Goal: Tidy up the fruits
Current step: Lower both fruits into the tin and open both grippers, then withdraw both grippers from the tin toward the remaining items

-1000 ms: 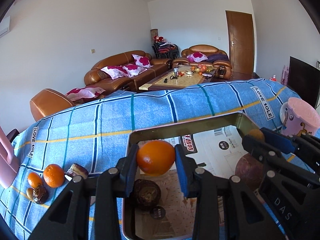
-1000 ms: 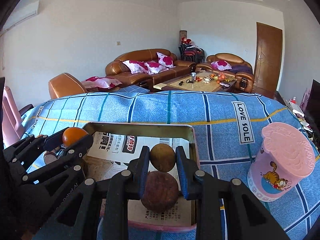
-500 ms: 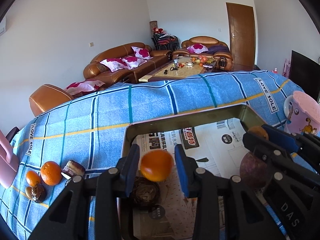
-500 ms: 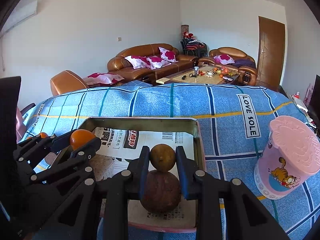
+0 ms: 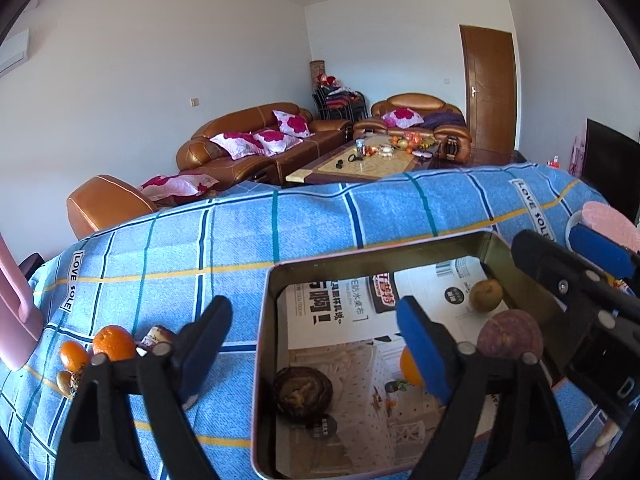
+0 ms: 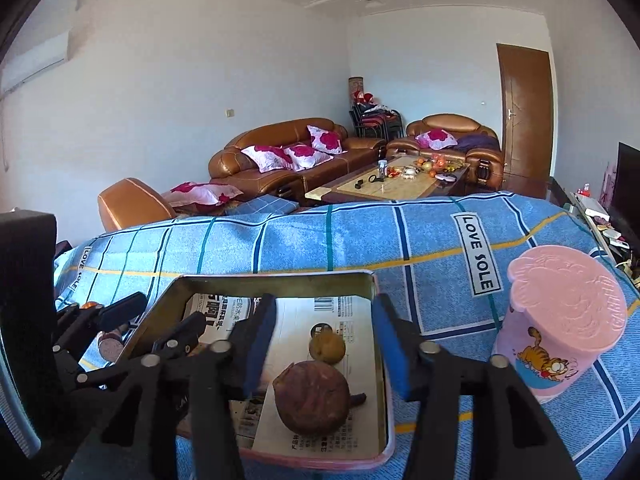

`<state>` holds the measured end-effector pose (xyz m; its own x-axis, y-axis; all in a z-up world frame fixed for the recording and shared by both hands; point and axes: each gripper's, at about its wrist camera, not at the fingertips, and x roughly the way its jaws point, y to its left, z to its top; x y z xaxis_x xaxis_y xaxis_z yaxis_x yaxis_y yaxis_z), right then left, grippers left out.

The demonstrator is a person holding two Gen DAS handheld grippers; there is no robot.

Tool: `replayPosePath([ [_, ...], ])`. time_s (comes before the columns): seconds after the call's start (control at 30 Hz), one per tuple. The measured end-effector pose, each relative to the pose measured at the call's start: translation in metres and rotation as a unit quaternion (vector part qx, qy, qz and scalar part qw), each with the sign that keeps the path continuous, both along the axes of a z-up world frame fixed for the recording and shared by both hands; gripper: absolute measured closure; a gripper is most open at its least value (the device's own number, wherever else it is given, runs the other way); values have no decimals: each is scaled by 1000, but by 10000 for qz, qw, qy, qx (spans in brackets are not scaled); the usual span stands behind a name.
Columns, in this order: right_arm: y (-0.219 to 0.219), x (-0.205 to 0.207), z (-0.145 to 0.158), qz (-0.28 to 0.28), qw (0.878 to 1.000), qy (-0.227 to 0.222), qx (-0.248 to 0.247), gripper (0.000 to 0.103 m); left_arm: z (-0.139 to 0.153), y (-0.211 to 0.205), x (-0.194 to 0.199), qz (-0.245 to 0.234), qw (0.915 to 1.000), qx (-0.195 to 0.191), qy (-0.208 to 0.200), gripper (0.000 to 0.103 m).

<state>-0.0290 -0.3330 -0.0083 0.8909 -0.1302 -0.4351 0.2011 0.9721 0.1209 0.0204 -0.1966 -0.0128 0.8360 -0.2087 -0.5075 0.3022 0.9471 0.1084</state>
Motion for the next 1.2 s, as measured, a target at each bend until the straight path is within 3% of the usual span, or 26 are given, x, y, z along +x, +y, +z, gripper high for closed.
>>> replayPosePath([
  [0.07,-3,-6,5,-62,9998,-196,44,29,5,5,-4,27,9998,-90,-171,0],
  [0.43,6,-17,7,-107,9983,-541,-194,25,14,39,-16,213,9984,-315,-430,0],
  [0.63,24,-18,6,-83,9963,-577,-630,24,9,61,-18,420,9975,-231,-514,0],
  [0.83,22,-25,8,-435,9953,-614,-611,24,8,85,-19,551,9966,-455,-413,0],
  [1.2,37,-37,6,-623,9964,-403,-409,24,1,117,-15,607,9973,-362,-180,0],
])
